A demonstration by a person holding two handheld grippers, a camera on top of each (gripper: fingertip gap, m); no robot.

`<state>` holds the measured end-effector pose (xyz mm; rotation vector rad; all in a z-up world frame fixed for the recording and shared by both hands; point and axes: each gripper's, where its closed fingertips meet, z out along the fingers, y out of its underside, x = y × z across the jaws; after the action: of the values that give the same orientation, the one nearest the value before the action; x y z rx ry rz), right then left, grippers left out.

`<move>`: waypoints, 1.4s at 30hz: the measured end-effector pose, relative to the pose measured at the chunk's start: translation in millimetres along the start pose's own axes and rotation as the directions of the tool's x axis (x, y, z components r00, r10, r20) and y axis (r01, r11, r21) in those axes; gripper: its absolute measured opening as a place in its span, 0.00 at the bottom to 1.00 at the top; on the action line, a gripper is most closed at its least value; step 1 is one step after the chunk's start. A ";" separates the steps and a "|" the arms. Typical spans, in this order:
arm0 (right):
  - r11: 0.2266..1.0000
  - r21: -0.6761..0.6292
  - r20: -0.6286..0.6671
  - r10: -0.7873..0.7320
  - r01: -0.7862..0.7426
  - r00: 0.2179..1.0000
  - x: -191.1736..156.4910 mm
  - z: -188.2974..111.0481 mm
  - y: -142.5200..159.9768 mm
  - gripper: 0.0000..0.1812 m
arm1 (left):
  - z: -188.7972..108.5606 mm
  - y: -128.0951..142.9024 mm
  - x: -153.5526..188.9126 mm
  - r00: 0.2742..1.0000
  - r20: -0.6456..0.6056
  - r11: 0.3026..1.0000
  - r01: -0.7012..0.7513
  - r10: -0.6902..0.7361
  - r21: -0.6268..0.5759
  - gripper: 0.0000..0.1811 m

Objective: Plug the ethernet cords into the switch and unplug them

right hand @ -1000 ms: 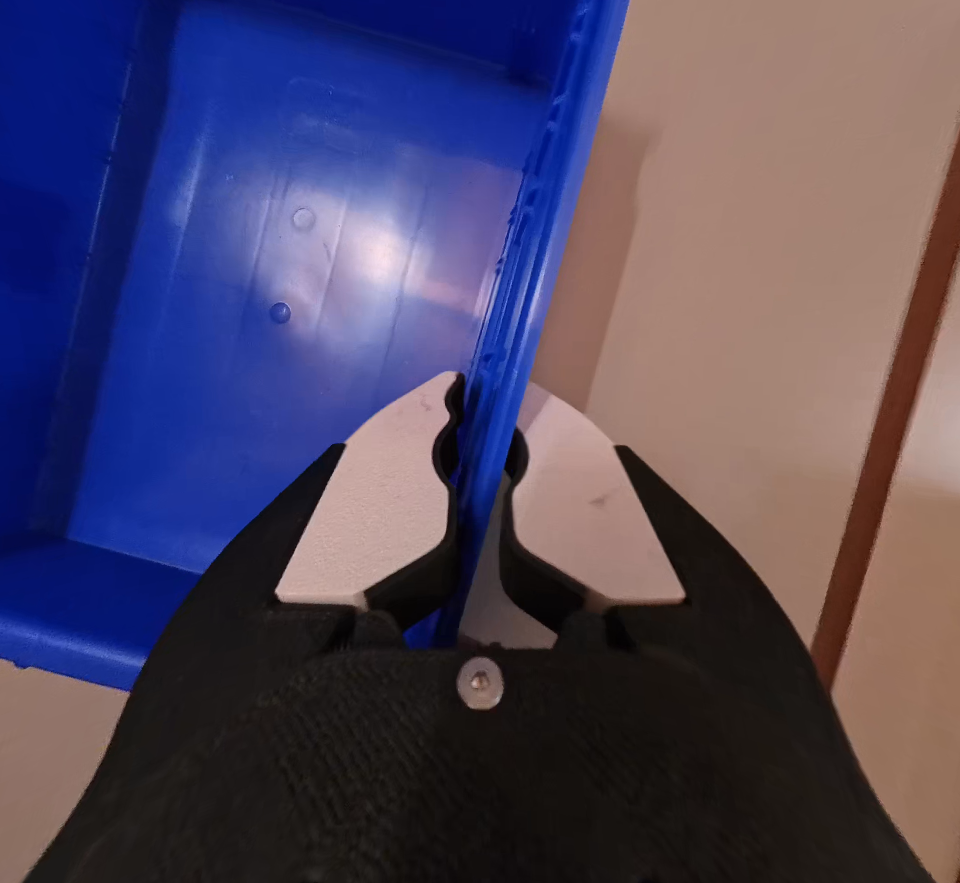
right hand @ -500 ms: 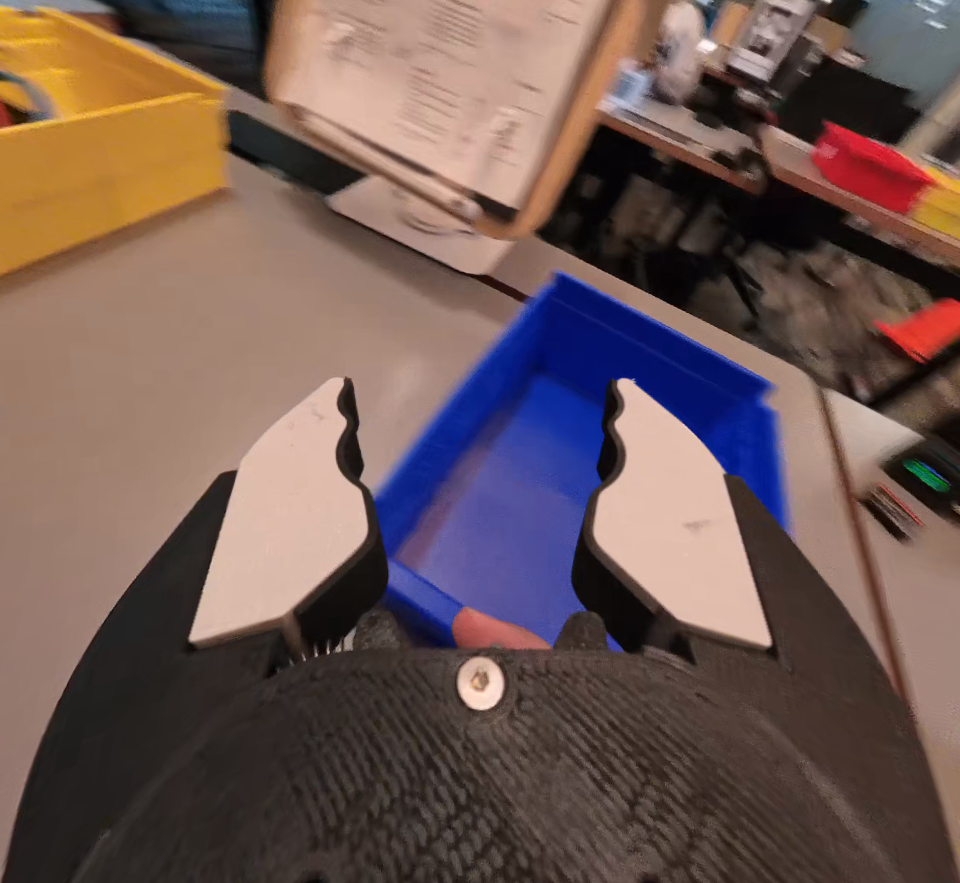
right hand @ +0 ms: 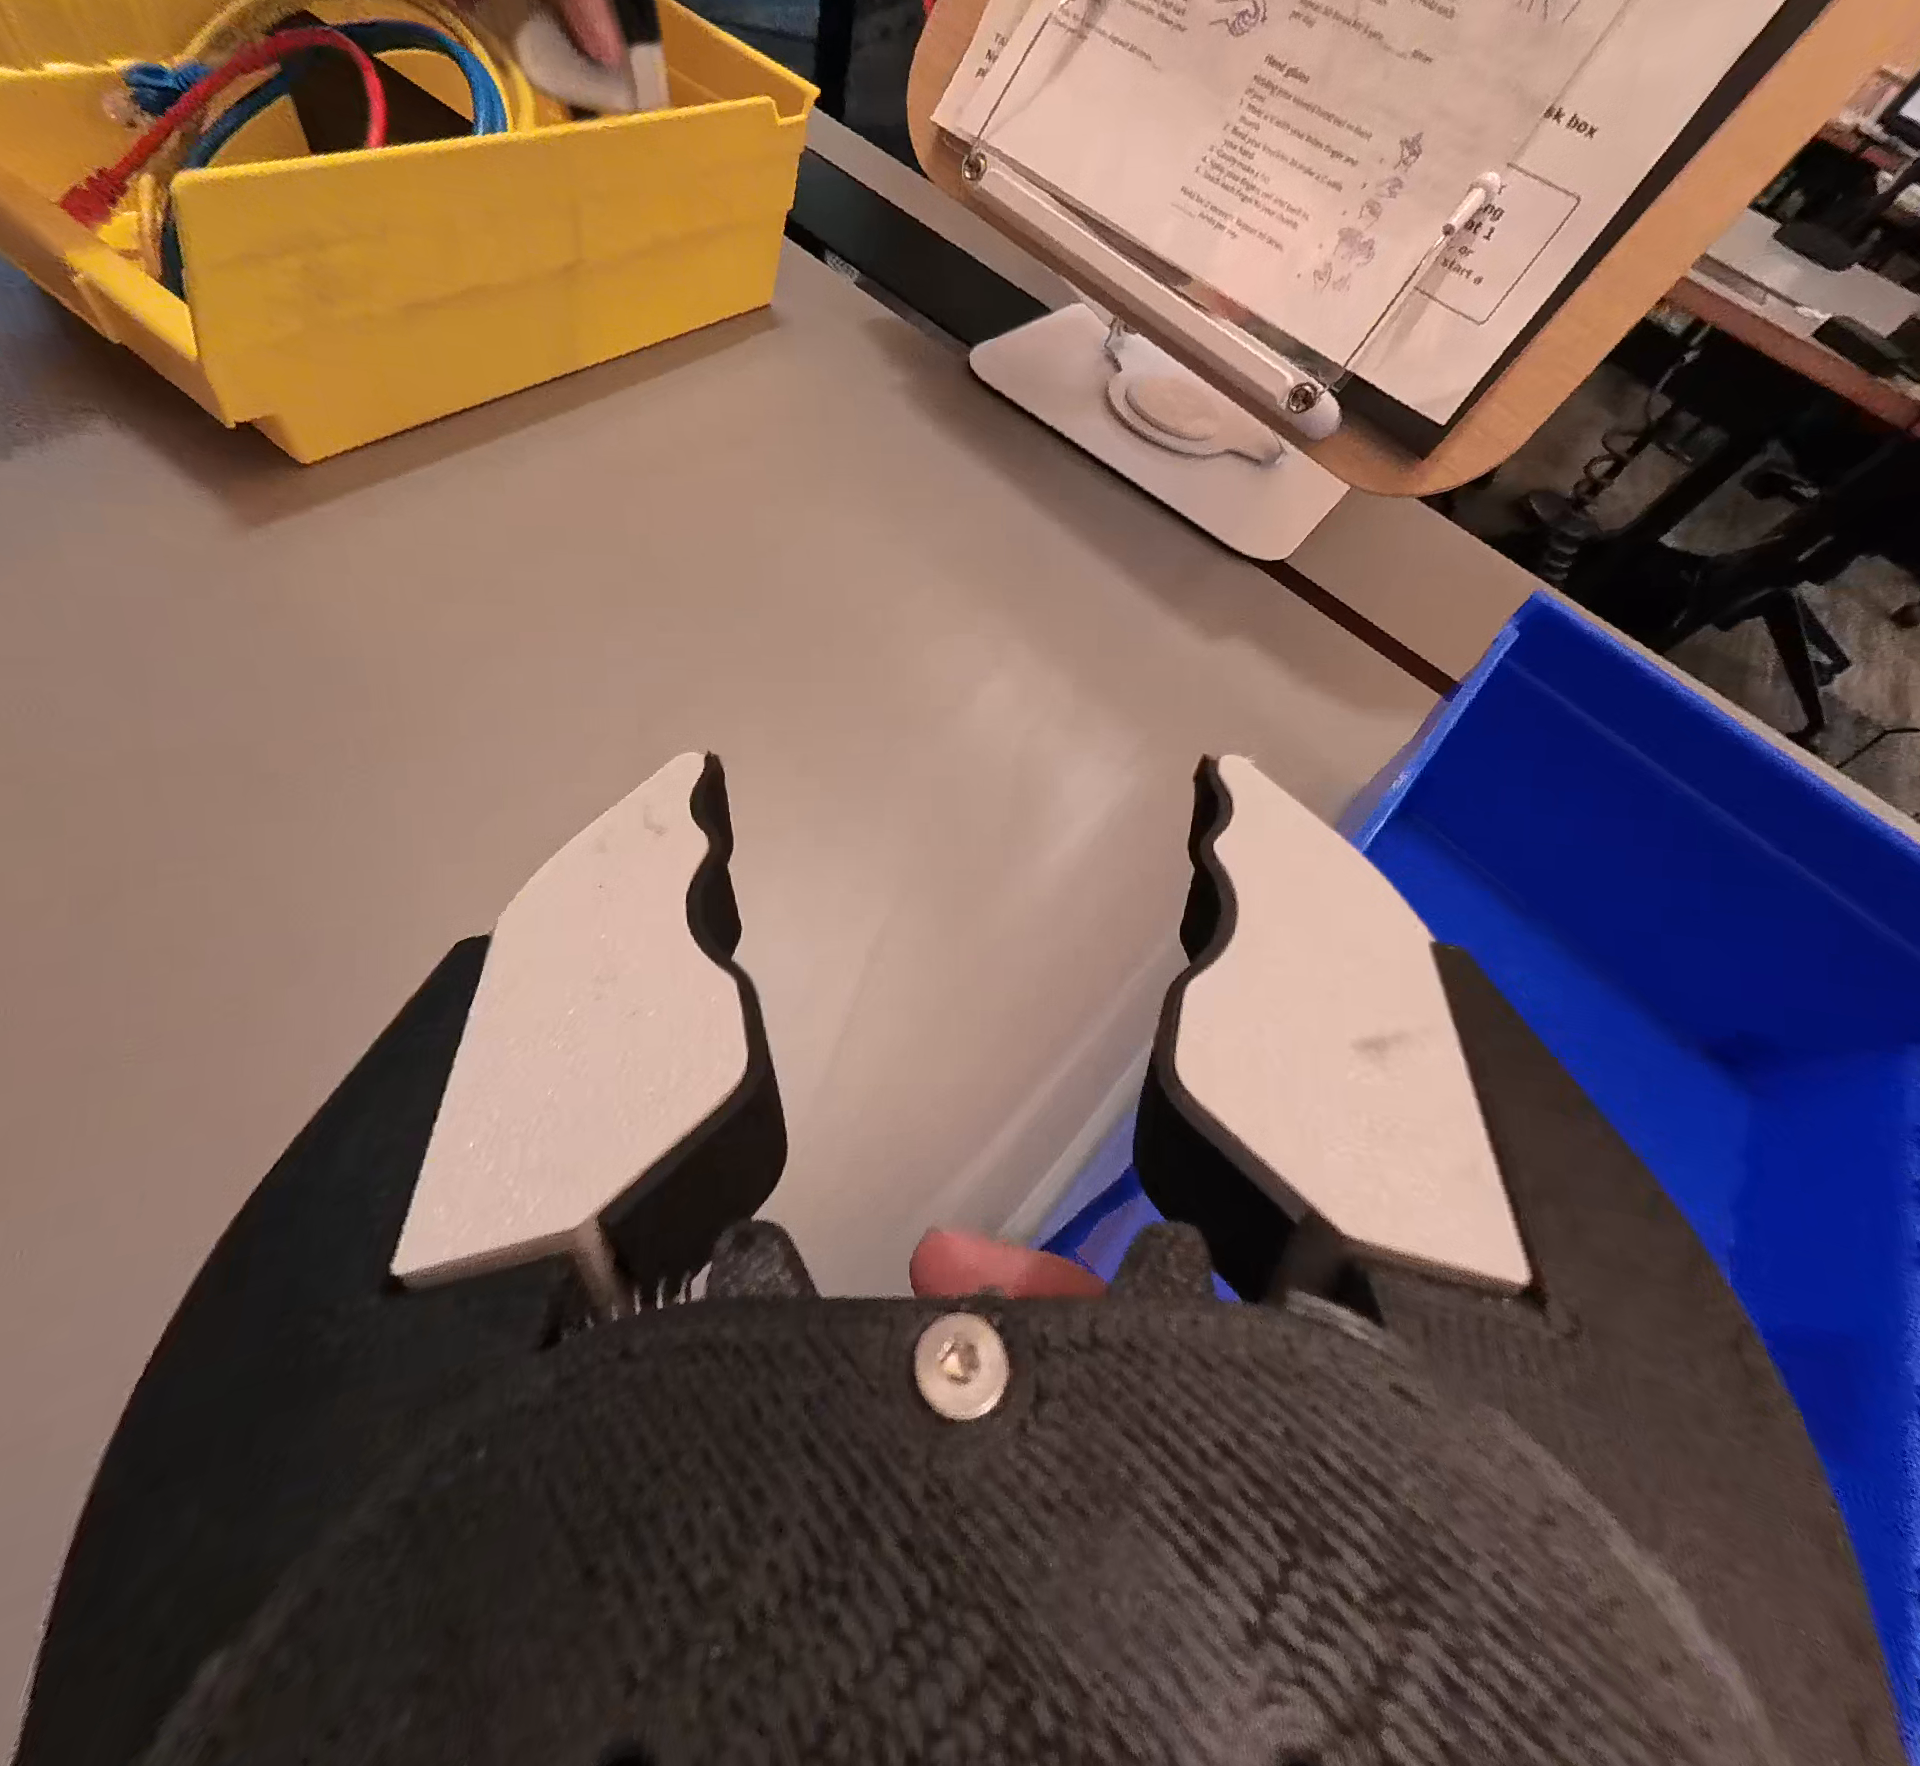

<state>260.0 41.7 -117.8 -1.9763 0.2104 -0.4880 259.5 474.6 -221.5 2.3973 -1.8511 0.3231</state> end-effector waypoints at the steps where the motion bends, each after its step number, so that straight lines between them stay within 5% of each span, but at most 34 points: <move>1: 1.000 0.003 0.005 0.001 -0.001 1.000 -0.6 -0.2 0.5 0.47 | 4.4 1.7 -5.0 0.999 0.036 0.999 -0.002 0.003 -0.038 0.52; 5: 1.000 -0.017 0.010 -0.014 0.014 1.000 -1.1 2.6 6.4 0.46 | 13.4 17.1 -25.1 0.982 0.177 0.976 -0.027 0.066 -0.215 0.46; 11: 0.999 -0.019 0.015 -0.028 0.028 0.999 -4.2 5.1 5.8 0.46 | 22.5 26.0 -26.8 0.953 0.246 0.945 -0.093 0.175 -0.313 0.40; 14: 0.999 -0.019 0.011 -0.036 0.036 0.999 -5.6 5.0 5.5 0.46 | 14.8 8.6 -20.2 0.951 0.232 0.971 -0.165 0.203 -0.172 0.38; 18: 0.999 0.010 -0.009 -0.033 0.033 0.999 -2.5 2.7 1.3 0.46 | -38.0 -11.5 -0.1 0.935 0.223 0.953 -0.297 0.276 0.063 0.37; 24: 0.991 0.135 -0.015 0.010 -0.008 1.000 -7.2 0.8 -20.4 0.50 | -151.0 10.7 103.9 0.890 -0.019 0.754 -0.373 0.455 0.541 0.37; 28: 0.951 0.306 -0.005 -0.043 0.043 0.999 -28.5 0.8 -47.7 0.51 | -173.9 85.1 195.3 0.720 -0.259 0.649 -0.335 0.644 0.684 0.37; 35: 0.797 0.531 0.020 -0.351 0.287 0.936 -120.3 -1.0 -78.4 0.53 | -113.2 223.8 309.9 0.270 -0.599 0.651 -0.192 0.754 0.734 0.37; 38: 0.714 0.596 0.031 -0.478 0.367 0.878 -161.7 -8.8 -80.5 0.52 | -91.4 254.2 334.8 0.097 -0.707 0.714 -0.114 0.700 0.691 0.37; 42: 0.698 0.636 0.093 -0.492 0.328 0.865 -187.4 -14.4 -75.9 0.50 | -66.7 272.6 349.4 0.006 -0.757 0.751 -0.133 0.654 0.647 0.37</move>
<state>79.8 130.3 -90.3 -1.4098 -0.5281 -0.4986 73.4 87.8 -92.8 0.8249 -1.6152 1.9613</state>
